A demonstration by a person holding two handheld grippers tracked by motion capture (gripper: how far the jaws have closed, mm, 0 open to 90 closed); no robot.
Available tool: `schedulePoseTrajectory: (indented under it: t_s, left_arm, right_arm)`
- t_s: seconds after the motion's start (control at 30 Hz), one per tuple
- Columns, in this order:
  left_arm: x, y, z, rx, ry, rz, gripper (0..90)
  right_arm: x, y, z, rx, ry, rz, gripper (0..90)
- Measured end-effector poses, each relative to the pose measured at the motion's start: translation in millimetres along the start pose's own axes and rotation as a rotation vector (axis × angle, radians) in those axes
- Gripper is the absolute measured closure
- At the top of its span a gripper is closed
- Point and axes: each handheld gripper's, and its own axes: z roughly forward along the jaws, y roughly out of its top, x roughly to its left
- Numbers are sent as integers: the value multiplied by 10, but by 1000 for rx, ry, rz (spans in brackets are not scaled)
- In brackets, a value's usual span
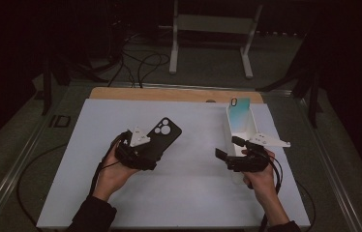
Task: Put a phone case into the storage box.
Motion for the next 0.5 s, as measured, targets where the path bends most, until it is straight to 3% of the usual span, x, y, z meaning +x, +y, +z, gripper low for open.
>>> schedulePoseTrajectory:
  t_s: [0.5]
  left_arm:
    - [-276, 112, 93, -41, -63, 59, 160]
  right_arm:
    - [160, 140, 228, 15, 69, 13, 98]
